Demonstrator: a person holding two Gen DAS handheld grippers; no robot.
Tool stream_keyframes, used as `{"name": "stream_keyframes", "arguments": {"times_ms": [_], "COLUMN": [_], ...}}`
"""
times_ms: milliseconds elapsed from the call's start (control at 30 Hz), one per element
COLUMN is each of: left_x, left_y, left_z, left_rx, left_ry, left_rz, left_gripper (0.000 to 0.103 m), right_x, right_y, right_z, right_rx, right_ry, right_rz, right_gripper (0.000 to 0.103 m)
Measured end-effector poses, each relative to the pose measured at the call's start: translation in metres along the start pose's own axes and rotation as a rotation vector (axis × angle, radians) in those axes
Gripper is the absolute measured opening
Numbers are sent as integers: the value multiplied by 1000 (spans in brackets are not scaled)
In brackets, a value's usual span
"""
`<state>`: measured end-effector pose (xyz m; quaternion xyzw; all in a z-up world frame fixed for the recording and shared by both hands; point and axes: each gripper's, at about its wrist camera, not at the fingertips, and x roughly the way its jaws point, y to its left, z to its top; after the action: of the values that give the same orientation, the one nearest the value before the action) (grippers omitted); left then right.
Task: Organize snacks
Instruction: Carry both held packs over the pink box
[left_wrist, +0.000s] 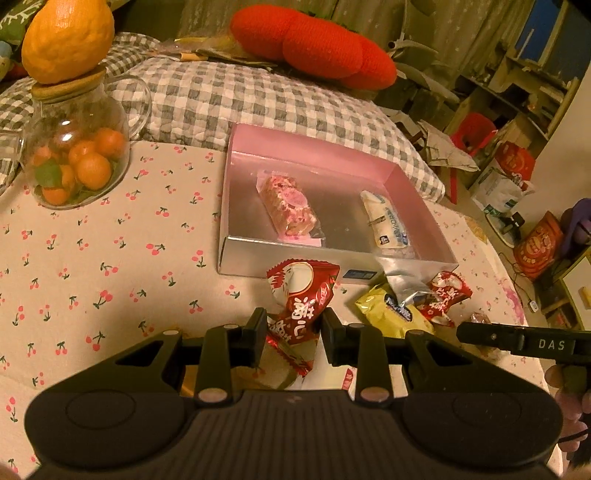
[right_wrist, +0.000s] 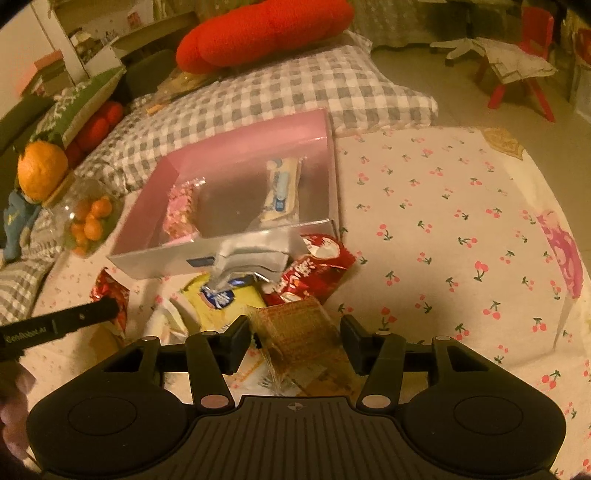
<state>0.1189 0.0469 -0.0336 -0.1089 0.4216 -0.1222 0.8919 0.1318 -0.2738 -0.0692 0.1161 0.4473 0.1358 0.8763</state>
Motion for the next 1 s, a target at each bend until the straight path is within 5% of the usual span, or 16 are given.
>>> {"name": "stream_keyframes", "arguments": {"times_ms": [533, 1000], "left_x": [-8, 34], "left_y": [-16, -44], "left_z": [20, 69], "left_rx": [-34, -43], "left_ry": [-31, -34], "left_rz": [-44, -63], "left_gripper": [28, 28], "right_x": [-12, 22], "right_y": [15, 19], "right_z": [33, 82], "right_rx": [110, 172], "right_ry": [-59, -76], "right_rz": [95, 127], "right_gripper": [53, 53]}}
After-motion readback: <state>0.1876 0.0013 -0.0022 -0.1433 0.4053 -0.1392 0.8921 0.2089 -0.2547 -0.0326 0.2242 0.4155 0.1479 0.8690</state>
